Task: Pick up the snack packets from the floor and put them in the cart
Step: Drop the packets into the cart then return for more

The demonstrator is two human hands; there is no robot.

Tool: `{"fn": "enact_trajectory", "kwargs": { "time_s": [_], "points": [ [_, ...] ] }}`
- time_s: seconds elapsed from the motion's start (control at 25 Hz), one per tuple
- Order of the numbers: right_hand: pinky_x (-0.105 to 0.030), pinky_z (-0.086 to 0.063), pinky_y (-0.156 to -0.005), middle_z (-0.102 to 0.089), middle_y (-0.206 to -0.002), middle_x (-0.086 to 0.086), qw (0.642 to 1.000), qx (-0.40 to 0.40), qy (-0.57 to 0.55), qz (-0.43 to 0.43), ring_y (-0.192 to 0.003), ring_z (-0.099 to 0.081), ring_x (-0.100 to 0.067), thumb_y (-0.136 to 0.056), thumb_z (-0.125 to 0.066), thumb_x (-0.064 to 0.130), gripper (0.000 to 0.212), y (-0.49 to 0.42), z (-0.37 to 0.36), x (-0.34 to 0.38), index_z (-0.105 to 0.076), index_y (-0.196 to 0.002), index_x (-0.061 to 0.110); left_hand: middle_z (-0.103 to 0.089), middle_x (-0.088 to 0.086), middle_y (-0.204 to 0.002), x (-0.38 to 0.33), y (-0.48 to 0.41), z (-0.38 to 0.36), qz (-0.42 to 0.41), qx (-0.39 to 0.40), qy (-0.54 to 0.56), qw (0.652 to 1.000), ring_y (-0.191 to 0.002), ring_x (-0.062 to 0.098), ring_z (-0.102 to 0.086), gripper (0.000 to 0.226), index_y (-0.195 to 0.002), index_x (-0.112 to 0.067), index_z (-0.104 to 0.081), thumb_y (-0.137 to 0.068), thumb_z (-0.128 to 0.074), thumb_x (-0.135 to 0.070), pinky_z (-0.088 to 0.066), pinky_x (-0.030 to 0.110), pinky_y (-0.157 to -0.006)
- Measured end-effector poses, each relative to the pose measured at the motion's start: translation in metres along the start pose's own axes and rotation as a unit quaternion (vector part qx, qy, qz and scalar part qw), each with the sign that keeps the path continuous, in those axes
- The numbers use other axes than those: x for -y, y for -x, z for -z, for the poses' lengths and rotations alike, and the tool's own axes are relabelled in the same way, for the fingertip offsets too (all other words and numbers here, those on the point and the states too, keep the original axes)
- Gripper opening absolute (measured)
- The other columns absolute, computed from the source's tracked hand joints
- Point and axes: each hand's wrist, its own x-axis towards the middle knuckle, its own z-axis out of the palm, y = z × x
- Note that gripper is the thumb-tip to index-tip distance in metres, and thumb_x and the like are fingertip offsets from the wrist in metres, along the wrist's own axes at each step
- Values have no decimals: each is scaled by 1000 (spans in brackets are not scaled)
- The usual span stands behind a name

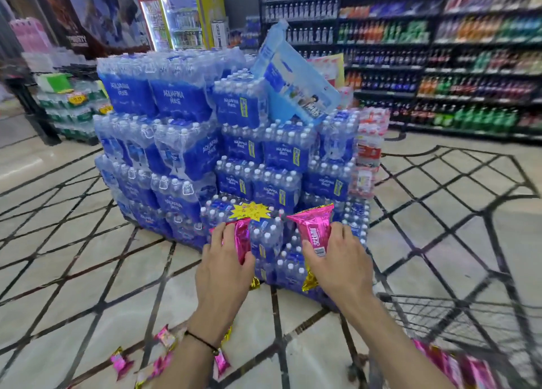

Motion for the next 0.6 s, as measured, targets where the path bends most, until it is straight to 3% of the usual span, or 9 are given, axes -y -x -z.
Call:
{"fn": "enact_trajectory", "kwargs": {
  "time_s": [0.12,0.2,0.48,0.6],
  "points": [
    [-35,-41,-66,-58,-103,-4,999,-10,-4,-35,-94,-58,-27,-89,-56,56,48,0,21,-55,-50,-111,14,-44,-6,-141,-53,12,-34,-28,37,25,999,-99,28,-58,53,-135,-25,-45,-85,-61,-34,-53,43,-75],
    [-37,-48,-72,-58,-108,-4,998,-7,5,-66,-98,-58,-26,-91,-53,57,51,0,29,-91,-49,-117,14,-46,-6,-139,-85,17,-58,-48,65,44,996,-99,28,-58,52,-134,-26,-46,-84,-62,-33,-52,44,-77],
    [-40,-51,-84,-56,-121,-8,980,-1,74,-186,-108,-57,-27,-92,-48,58,65,13,36,-192,-43,-134,9,-40,-9,-147,-156,27,-149,-125,175,97,972,-115,25,-56,58,-140,-28,-40,-86,-61,-37,-54,46,-80],
    [-40,-52,-84,-59,-116,-7,963,20,94,-251,-103,-59,-26,-91,-52,57,63,25,36,-236,-47,-131,8,-39,-8,-146,-180,39,-182,-157,220,107,957,-116,24,-54,56,-140,-28,-40,-88,-59,-37,-54,42,-79]
  ]
}}
